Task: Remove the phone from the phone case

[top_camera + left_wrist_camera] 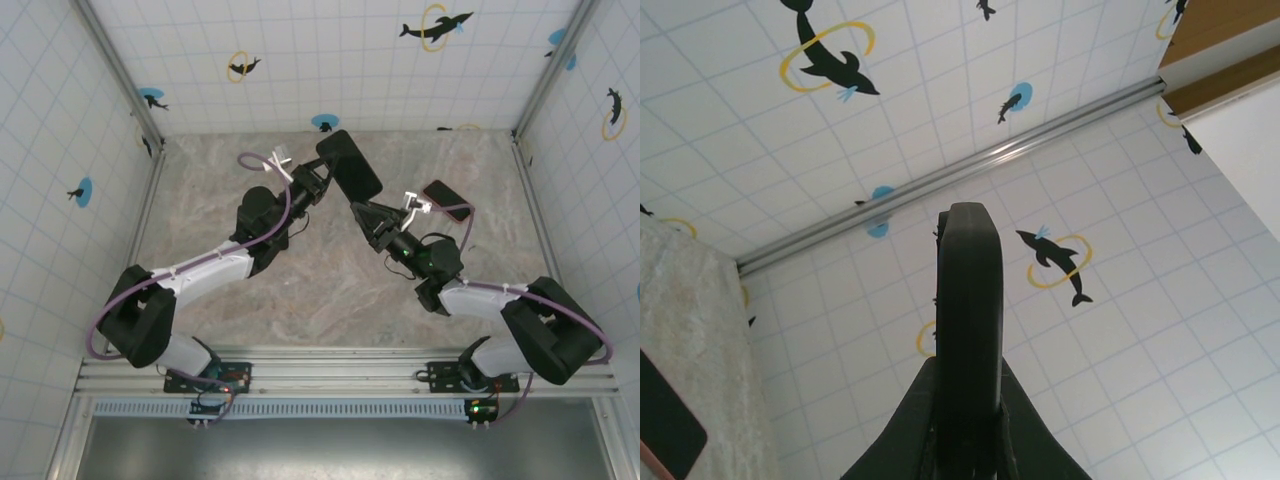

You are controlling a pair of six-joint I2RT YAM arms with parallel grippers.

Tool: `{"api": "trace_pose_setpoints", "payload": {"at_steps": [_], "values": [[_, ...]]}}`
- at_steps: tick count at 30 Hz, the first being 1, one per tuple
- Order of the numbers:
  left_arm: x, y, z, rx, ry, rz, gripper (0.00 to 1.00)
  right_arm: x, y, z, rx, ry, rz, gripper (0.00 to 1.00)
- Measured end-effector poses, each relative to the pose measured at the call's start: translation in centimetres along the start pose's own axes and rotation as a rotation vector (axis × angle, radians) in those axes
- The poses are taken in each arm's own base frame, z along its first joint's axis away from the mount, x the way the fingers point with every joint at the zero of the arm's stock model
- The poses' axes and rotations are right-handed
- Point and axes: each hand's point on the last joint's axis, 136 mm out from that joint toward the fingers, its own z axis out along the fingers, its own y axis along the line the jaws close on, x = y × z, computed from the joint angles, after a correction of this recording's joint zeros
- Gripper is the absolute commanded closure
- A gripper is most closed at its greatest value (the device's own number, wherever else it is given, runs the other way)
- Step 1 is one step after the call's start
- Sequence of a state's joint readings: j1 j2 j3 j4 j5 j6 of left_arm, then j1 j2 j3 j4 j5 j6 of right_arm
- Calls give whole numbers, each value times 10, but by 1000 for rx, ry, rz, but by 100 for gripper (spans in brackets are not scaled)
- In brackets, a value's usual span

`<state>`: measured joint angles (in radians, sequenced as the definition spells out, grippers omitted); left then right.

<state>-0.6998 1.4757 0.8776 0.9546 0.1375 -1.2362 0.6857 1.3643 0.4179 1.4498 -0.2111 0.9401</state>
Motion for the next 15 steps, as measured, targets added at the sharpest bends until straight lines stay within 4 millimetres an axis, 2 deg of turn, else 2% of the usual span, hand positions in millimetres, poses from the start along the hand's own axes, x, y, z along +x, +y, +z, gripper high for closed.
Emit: {"api": "trace_pose_setpoints", "payload": {"at_steps": [7, 15], "values": [[-1, -3, 0, 11, -3, -17, 100, 0, 2, -1, -18, 16, -18, 89], [0, 1, 0, 0, 1, -56, 100, 1, -2, -1, -14, 44, -73, 92]]}}
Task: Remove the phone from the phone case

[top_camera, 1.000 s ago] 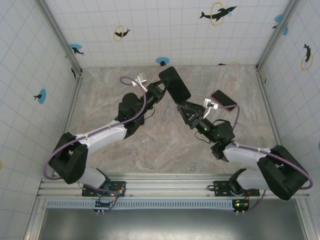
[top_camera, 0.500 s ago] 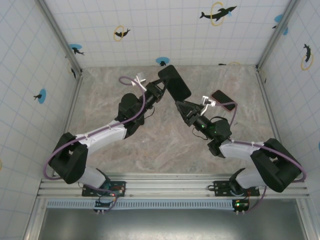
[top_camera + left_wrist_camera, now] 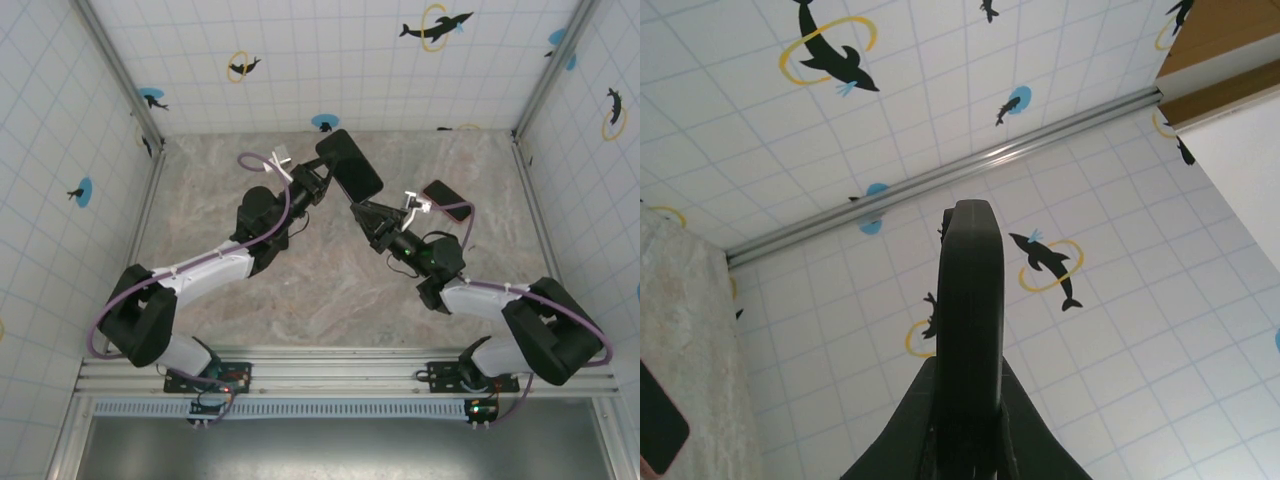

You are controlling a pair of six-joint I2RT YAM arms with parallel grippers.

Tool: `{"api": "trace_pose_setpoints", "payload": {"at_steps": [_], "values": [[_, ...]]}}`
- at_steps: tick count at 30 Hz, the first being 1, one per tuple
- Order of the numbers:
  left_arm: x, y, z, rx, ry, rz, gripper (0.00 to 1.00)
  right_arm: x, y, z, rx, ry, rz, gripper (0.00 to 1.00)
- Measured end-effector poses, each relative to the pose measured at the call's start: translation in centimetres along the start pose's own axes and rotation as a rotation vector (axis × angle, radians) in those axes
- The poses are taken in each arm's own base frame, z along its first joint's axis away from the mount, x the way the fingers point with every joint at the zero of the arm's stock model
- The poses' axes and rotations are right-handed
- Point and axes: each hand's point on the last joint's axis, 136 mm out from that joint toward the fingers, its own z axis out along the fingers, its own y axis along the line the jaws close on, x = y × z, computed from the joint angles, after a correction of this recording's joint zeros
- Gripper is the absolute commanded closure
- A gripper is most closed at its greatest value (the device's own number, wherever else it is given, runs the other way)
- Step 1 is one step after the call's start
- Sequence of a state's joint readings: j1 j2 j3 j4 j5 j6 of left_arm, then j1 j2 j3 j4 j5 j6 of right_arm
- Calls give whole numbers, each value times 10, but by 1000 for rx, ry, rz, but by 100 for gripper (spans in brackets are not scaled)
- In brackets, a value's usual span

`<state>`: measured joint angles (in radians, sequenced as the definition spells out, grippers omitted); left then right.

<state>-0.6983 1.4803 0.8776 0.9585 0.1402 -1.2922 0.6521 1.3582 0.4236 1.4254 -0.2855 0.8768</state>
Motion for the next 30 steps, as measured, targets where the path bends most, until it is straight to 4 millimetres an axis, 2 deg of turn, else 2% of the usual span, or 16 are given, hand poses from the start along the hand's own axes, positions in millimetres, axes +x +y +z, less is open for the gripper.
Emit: {"api": "trace_pose_setpoints", "payload": {"at_steps": [12, 16, 18, 22, 24, 30], "values": [[-5, 8, 0, -21, -14, -52, 100, 2, -15, 2, 88, 67, -145, 92], [-5, 9, 0, -24, -13, -51, 100, 1, -17, 0, 89, 73, -146, 89], [-4, 9, 0, -24, -8, -50, 100, 0, -20, -1, 94, 77, -130, 84], [9, 9, 0, -25, 54, -24, 100, -17, -38, -7, 152, 36, -99, 75], [10, 8, 0, -27, 68, -4, 100, -20, -44, -10, 171, 36, -88, 70], [2, -2, 1, -23, 103, 100, 100, -21, -42, -18, 176, 89, -111, 49]]}}
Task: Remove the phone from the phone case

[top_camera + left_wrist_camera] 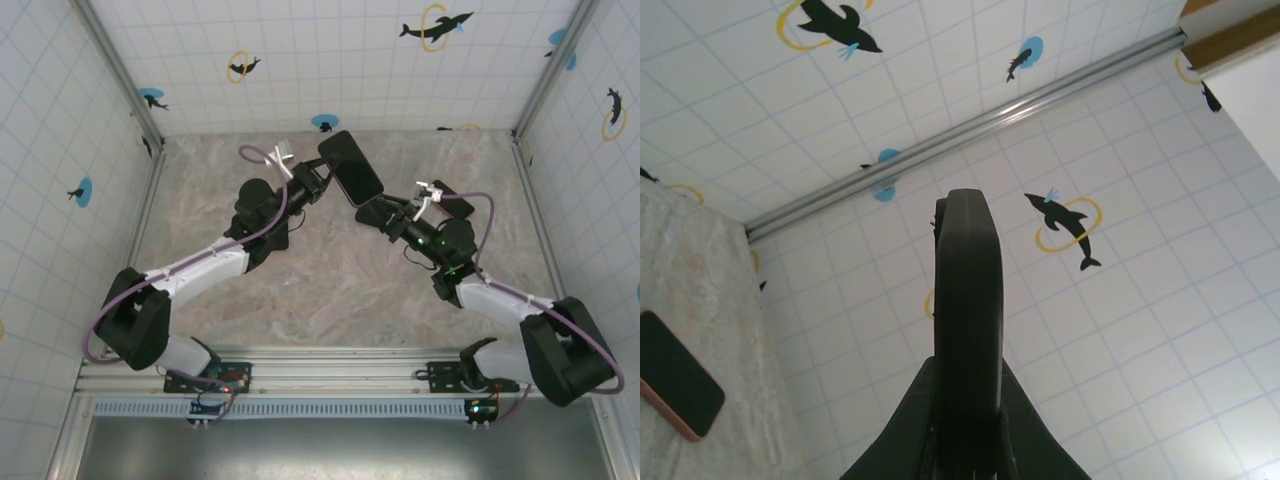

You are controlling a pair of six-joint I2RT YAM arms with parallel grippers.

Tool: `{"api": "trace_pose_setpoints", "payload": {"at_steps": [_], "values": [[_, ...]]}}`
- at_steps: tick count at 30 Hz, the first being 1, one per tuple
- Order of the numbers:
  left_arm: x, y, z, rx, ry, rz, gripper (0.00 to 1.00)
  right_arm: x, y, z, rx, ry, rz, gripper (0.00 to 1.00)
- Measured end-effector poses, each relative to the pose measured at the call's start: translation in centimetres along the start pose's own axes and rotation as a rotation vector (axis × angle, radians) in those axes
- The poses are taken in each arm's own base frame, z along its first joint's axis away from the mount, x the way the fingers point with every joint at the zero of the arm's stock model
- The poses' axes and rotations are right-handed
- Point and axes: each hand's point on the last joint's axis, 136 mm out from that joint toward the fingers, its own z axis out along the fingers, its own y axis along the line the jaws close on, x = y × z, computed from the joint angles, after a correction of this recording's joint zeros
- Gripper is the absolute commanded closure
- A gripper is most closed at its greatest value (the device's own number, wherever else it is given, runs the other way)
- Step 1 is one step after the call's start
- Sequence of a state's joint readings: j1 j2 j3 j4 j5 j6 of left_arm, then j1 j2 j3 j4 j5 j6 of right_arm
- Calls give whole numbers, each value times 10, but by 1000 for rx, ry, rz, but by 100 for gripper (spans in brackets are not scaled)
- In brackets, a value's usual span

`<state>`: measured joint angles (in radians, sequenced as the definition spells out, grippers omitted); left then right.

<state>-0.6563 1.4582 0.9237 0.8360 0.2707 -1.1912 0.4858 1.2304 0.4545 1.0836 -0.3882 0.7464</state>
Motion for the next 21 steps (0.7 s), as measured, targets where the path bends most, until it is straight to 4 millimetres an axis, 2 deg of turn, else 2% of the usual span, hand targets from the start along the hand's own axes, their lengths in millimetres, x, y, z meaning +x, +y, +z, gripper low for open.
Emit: {"api": "trace_pose_setpoints", "payload": {"at_steps": [6, 12, 15, 21], "values": [[-7, -5, 3, -4, 95, 173, 100, 6, 3, -14, -16, 103, -128, 39], [9, -8, -1, 43, 267, 390, 100, 25, 9, -17, -106, 274, -259, 39], [22, -12, -8, 93, 360, 477, 100, 32, 19, -17, -186, 336, -332, 42], [40, -25, -25, 196, 474, 595, 100, 47, 28, -14, -320, 434, -417, 58]]}}
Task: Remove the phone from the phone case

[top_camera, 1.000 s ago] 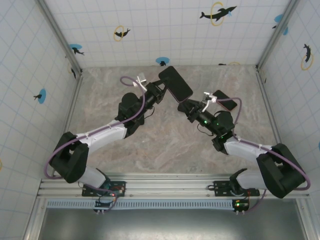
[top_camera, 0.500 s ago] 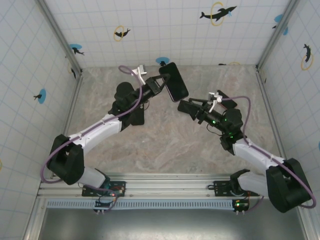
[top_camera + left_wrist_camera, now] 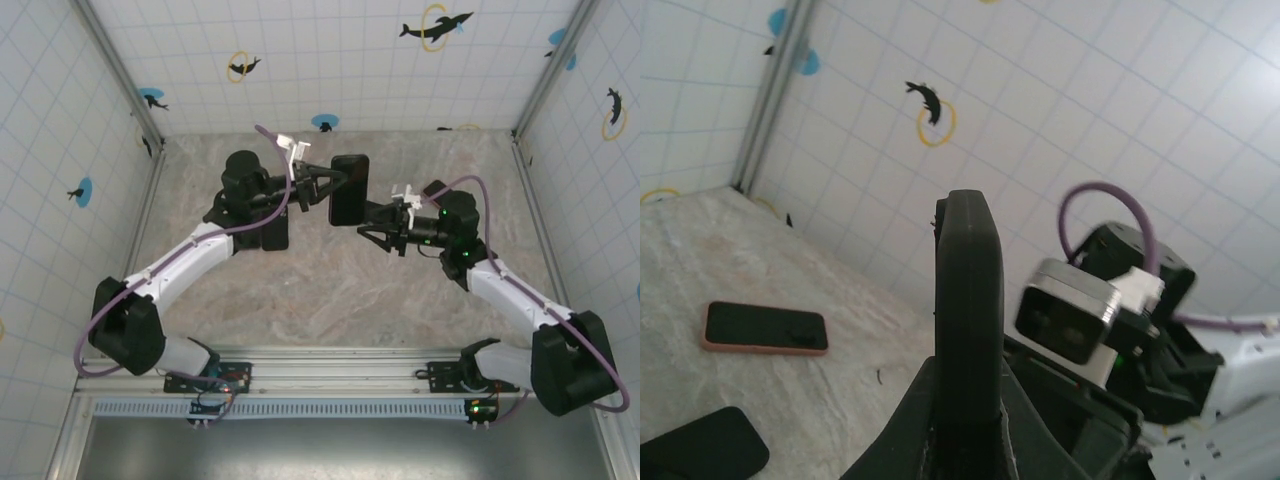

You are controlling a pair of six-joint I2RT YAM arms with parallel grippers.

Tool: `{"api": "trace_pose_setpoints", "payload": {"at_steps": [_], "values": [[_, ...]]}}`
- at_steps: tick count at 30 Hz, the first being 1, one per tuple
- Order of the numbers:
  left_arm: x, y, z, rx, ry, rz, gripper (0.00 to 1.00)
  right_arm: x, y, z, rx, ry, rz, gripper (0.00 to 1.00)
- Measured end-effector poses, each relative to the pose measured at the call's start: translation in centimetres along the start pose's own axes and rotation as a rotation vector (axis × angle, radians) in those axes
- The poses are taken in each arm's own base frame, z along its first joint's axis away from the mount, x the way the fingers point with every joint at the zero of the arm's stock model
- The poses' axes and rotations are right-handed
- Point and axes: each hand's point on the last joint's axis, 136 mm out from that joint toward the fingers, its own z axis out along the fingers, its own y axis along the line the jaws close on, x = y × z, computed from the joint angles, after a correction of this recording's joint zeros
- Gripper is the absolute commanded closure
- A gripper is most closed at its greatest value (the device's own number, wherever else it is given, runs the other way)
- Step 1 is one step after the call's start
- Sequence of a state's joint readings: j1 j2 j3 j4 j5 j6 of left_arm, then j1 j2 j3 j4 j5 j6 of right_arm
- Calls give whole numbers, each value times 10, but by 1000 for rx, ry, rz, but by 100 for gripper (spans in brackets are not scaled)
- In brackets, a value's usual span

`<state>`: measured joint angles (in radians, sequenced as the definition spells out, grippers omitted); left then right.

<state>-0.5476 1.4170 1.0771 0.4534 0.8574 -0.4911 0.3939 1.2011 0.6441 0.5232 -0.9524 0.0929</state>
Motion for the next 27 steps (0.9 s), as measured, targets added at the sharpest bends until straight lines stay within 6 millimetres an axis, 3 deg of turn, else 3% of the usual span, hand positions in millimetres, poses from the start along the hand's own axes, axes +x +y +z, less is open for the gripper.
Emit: {"api": "trace_pose_setpoints", "payload": {"at_steps": [13, 27], "values": [[9, -23, -8, 120, 72, 67, 100, 3, 23, 14, -182, 47, -86, 81], [11, -37, -10, 199, 96, 70, 100, 8, 34, 14, -260, 71, -119, 85]]}}
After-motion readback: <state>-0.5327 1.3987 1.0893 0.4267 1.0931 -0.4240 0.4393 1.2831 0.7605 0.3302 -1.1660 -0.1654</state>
